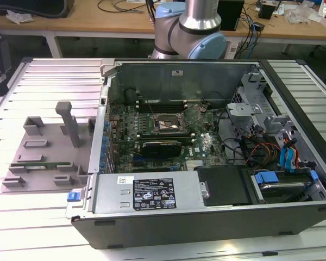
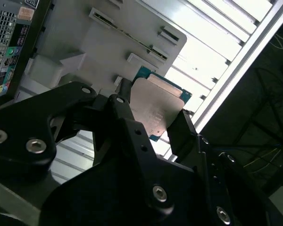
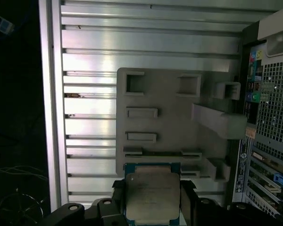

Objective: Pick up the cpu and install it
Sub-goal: 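Pick up the cpu and move it towards the insertion slot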

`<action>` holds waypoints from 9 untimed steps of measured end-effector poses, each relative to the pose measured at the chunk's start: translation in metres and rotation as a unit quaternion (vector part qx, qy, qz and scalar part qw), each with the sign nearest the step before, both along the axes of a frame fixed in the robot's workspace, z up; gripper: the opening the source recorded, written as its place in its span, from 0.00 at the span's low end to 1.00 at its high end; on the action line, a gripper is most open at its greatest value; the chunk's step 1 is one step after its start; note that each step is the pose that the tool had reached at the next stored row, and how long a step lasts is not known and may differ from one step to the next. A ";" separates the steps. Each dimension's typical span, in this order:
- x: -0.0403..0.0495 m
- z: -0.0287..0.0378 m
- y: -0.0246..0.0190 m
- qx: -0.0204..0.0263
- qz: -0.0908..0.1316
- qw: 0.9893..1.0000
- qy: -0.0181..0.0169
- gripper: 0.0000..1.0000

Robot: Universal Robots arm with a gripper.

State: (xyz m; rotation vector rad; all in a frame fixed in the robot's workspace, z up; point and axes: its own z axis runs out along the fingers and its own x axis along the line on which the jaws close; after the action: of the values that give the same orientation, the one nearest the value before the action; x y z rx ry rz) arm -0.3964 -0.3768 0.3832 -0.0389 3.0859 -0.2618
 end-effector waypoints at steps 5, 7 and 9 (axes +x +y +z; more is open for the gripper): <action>0.0000 0.0078 0.0019 -0.011 0.000 1.000 0.000 0.55; 0.0000 0.0115 0.0026 -0.015 0.000 1.000 0.000 0.55; 0.0000 0.0149 0.0033 -0.019 0.000 1.000 0.000 0.55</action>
State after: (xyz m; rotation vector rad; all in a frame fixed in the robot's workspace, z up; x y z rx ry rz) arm -0.3965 -0.3735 0.3980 -0.0401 3.0809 -0.3207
